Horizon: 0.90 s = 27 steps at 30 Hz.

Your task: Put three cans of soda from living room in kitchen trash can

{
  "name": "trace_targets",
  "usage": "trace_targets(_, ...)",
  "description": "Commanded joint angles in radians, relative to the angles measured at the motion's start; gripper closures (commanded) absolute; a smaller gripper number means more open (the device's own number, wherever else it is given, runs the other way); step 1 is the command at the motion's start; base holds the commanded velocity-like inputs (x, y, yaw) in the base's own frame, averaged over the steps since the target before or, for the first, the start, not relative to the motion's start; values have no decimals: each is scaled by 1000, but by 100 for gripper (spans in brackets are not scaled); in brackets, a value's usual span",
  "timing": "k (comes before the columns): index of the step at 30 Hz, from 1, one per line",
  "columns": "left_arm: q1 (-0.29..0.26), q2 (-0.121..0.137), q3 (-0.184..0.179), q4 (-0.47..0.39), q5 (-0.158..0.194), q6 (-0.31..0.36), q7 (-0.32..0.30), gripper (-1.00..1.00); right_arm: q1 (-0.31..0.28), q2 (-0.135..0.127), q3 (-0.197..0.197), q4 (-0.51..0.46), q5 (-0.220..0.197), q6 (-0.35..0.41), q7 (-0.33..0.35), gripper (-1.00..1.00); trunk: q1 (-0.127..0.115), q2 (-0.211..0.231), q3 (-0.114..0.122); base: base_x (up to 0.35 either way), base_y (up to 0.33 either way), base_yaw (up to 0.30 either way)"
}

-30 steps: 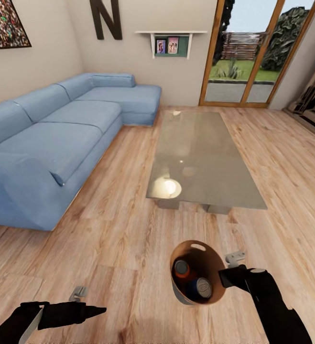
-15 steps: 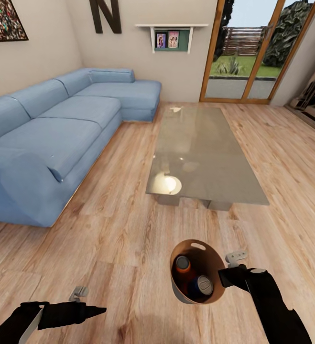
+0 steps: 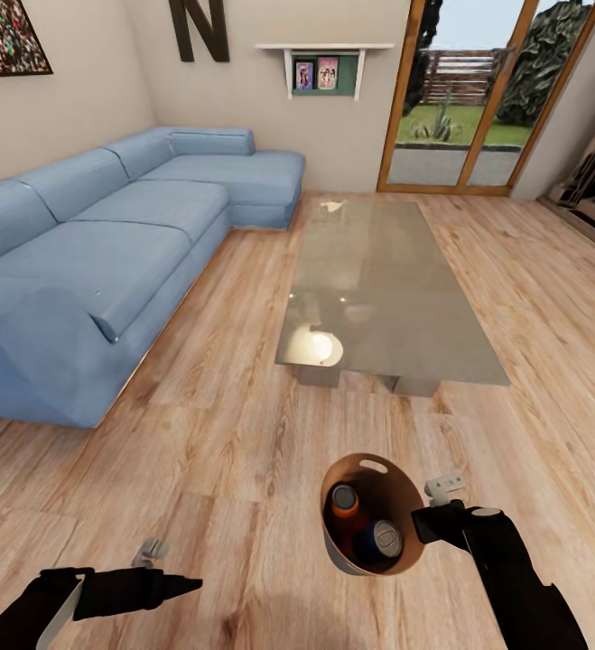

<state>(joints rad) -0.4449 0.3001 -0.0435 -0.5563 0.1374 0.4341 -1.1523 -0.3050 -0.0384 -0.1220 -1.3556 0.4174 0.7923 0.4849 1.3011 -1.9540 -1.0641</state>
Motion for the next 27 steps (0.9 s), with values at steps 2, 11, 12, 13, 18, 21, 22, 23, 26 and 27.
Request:
trace_targets(2,0,-2,-1,-3,0,1,-6,-100,0,0,0,1,-17,4,1,100,0,0,0,0,0,0)
trace_targets(11,0,-4,-2,-7,-1,0,-119,-100,0,2,1,5,-17,4,-5,100,11,-21,-9,0,0,0)
trace_targets(12,0,-4,-2,-7,-1,0,-127,-100,0,2,1,5,-16,4,-5,100,15,-28,-12,0,0,0)
trace_targets(13,0,-4,-2,-7,-1,0,-137,-100,0,1,1,6,-16,4,-5,100,19,-35,-16,0,0,0)
trace_targets(18,0,-4,-2,-7,-1,0,-173,-100,0,2,1,6,-16,4,-5,100,27,-49,-22,0,0,0)
trace_targets(21,0,-5,-2,-7,-1,0,-178,-100,0,2,1,6,-16,4,-5,100,27,-49,-22,0,0,0)
trace_targets(22,0,-5,-2,-7,-1,0,-179,-100,0,2,1,6,-16,4,-5,100,27,-49,-22,0,0,0)
trace_targets(23,0,-5,-2,-7,-1,0,-179,-100,0,2,1,6,-16,4,-5,100,31,-56,-25,0,0,0)
trace_targets(26,0,-5,-3,-7,-1,0,-180,-100,0,2,1,6,-16,4,-5,100,42,-77,-34,0,0,0)
trace_targets(27,0,-5,-3,-7,-1,0,-180,-100,0,2,1,6,-15,4,-5,100,46,-84,-38,0,0,0)
